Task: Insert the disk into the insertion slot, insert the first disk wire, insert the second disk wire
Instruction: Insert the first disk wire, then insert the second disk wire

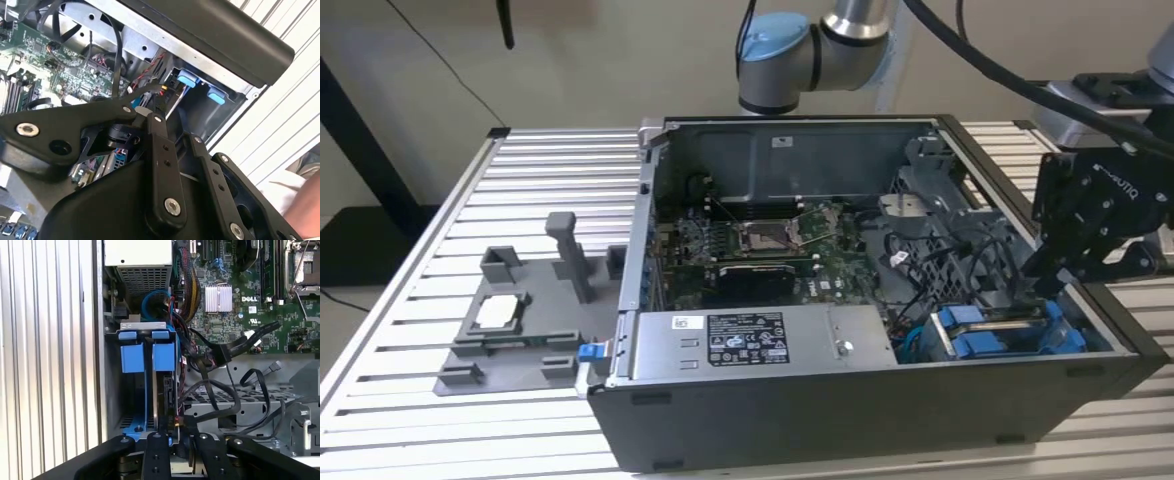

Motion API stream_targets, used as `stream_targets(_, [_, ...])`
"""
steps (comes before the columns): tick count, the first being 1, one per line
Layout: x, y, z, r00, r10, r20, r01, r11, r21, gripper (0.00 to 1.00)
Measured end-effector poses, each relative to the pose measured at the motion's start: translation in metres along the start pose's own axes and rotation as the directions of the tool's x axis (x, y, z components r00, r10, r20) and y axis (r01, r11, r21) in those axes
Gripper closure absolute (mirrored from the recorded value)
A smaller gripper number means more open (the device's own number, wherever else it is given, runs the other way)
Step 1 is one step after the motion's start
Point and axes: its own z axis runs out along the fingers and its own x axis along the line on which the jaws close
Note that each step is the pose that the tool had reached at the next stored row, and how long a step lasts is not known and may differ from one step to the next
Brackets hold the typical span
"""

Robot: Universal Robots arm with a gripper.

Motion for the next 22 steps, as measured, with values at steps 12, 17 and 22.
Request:
stream_targets(12, [-0.0024, 0.0032, -0.0083, 1.0, 0.0, -0.0004, 0.0, 1.0, 0.0046, 0.73])
stream_targets(17, [-0.0056, 0.0084, -0.0118, 1.0, 0.001, -0.0006, -0.001, 1.0, 0.0071, 0.73])
stream_targets(22, [-0.0114, 0.0131, -0.0129, 1.0, 0.001, -0.001, -0.001, 1.0, 0.0083, 0.73])
